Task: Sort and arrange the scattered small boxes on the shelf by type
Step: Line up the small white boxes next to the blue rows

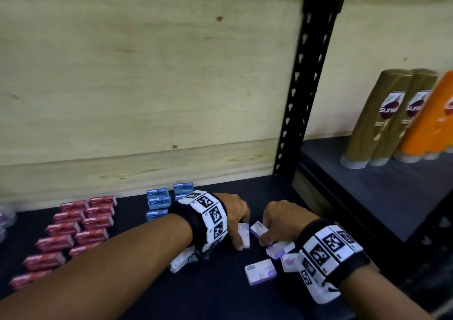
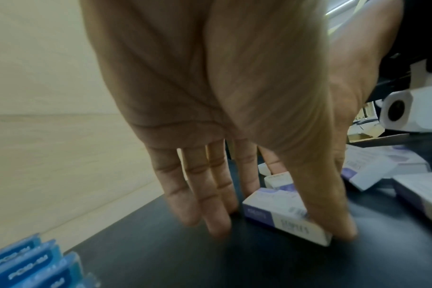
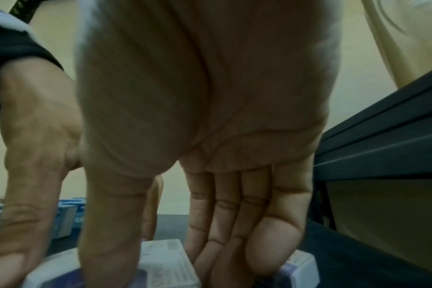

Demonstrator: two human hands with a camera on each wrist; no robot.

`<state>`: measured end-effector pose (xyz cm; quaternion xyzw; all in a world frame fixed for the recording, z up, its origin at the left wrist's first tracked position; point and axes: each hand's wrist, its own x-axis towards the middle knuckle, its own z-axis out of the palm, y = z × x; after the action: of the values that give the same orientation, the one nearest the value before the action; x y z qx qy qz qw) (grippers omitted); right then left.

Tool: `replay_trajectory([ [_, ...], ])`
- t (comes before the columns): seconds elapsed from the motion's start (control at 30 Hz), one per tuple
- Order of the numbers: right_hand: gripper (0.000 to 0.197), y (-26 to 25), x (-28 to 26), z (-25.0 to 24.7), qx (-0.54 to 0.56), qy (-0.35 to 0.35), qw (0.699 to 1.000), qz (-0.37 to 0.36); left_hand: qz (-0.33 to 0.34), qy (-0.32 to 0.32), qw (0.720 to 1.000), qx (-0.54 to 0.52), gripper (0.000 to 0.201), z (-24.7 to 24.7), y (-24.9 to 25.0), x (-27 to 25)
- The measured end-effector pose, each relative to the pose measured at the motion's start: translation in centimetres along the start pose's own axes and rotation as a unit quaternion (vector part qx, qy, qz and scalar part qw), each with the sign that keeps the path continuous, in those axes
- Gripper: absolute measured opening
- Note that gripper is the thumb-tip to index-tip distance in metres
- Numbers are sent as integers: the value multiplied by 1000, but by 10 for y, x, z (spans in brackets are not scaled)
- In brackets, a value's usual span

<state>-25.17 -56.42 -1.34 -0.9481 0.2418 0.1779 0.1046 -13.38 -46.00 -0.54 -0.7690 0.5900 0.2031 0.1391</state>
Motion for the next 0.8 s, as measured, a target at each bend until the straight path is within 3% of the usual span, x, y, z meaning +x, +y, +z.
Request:
replay_trajectory([
  [0.17,28,8,-1,-3,44,-18,999,2,-5,17,1000,-19,56,-5,-2,0],
  [0.33,27,19,-5,-6,61,6,998,-8,8,29,995,-95,59,-5,-8,-3],
  [0.57,26,26,-7,-6,86,46,993,-59,32,77,983,-165,34,-4,-16,-9],
  [0.8,24,23,-6,-4,93,46,991,-89,34,103,980,-168,29,-4,-23,-13],
])
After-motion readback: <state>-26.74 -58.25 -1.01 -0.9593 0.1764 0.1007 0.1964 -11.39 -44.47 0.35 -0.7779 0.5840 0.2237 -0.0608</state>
